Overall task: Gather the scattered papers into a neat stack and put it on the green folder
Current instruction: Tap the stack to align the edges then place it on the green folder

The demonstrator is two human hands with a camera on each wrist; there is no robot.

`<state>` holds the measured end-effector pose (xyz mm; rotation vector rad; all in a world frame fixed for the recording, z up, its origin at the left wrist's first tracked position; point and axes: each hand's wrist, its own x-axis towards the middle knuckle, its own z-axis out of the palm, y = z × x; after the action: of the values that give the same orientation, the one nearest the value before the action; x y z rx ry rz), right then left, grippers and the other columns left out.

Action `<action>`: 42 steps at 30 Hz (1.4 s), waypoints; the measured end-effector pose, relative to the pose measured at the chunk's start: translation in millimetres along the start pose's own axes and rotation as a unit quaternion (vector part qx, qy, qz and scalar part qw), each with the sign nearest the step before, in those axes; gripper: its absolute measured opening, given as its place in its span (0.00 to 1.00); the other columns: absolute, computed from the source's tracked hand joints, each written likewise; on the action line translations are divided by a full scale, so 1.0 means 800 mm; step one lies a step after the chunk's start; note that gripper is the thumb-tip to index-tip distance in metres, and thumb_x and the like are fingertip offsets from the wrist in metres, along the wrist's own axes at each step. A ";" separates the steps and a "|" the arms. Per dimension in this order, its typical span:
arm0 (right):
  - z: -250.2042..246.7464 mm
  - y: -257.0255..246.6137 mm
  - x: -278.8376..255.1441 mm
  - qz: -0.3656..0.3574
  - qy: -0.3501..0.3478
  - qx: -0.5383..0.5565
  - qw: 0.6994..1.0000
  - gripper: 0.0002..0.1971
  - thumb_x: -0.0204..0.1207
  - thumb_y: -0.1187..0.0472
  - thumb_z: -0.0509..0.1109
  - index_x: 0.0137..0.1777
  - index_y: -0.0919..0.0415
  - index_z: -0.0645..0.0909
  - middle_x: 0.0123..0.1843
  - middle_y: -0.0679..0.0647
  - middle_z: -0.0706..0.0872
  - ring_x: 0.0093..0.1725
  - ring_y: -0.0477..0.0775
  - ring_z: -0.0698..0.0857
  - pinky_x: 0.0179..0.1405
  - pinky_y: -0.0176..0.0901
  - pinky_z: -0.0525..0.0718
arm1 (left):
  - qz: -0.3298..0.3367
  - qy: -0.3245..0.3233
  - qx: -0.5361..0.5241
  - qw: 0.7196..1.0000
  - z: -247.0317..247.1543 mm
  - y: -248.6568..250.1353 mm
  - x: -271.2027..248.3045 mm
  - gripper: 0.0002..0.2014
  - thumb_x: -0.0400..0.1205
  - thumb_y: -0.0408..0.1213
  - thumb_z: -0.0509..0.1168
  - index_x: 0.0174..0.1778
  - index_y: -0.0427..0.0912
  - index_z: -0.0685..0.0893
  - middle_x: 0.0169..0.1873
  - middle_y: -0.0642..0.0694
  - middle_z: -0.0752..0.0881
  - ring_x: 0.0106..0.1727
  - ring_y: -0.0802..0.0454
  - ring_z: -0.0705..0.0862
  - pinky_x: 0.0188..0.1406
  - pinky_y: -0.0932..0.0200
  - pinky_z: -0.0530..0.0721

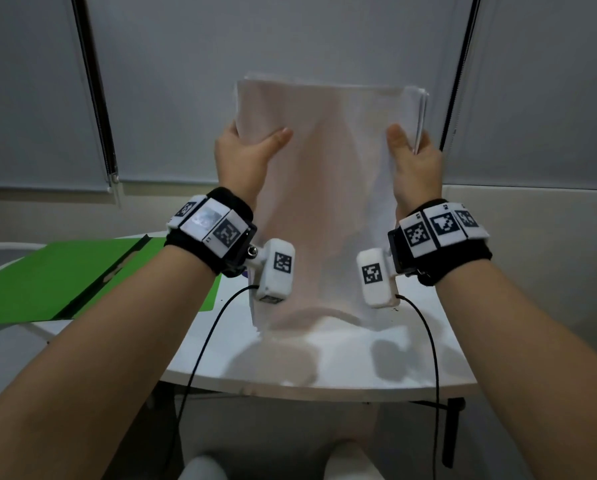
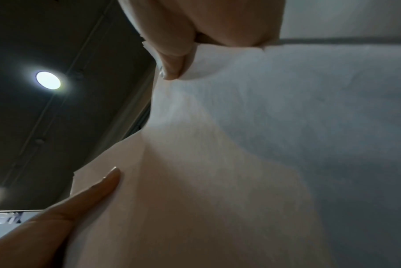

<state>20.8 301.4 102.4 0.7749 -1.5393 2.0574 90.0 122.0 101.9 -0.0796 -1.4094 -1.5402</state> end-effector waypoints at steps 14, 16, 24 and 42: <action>-0.016 0.017 0.000 -0.146 -0.095 -0.185 0.967 0.41 0.73 0.69 0.66 0.83 0.62 0.48 0.79 0.44 0.56 0.79 0.43 0.58 0.83 0.42 0.54 | 0.168 -0.044 0.171 0.970 -0.028 -0.013 0.010 0.49 0.66 0.45 0.79 0.78 0.44 0.57 0.72 0.51 0.67 0.75 0.51 0.71 0.78 0.54 0.69; -0.012 0.008 0.015 -0.192 -0.095 -0.244 0.946 0.33 0.76 0.65 0.66 0.80 0.62 0.59 0.76 0.46 0.63 0.73 0.40 0.62 0.77 0.26 0.54 | 0.201 -0.090 0.241 0.945 -0.028 -0.005 0.018 0.42 0.69 0.43 0.76 0.77 0.46 0.63 0.68 0.56 0.67 0.71 0.59 0.70 0.78 0.64 0.66; -0.007 0.004 0.025 -0.191 -0.008 -0.180 0.965 0.13 0.81 0.61 0.62 0.60 0.67 0.81 0.54 0.48 0.84 0.48 0.20 0.79 0.51 0.12 0.70 | 0.115 -0.073 0.179 0.974 -0.030 0.005 0.024 0.09 0.73 0.59 0.63 0.45 0.62 0.77 0.51 0.49 0.80 0.51 0.60 0.80 0.57 0.58 0.81; -0.017 0.068 -0.017 0.122 -0.065 -0.045 0.989 0.10 0.71 0.56 0.77 0.48 0.56 0.81 0.46 0.47 0.89 0.46 0.43 0.87 0.54 0.39 0.85 | -0.107 -0.094 -0.002 0.990 -0.041 -0.066 -0.017 0.15 0.61 0.29 0.77 0.43 0.39 0.87 0.30 0.53 0.92 0.33 0.57 0.89 0.37 0.61 0.87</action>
<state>-6.7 299.4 52.0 0.7299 -1.8687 2.1253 78.8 94.5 45.6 -0.0789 -1.6052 -1.7493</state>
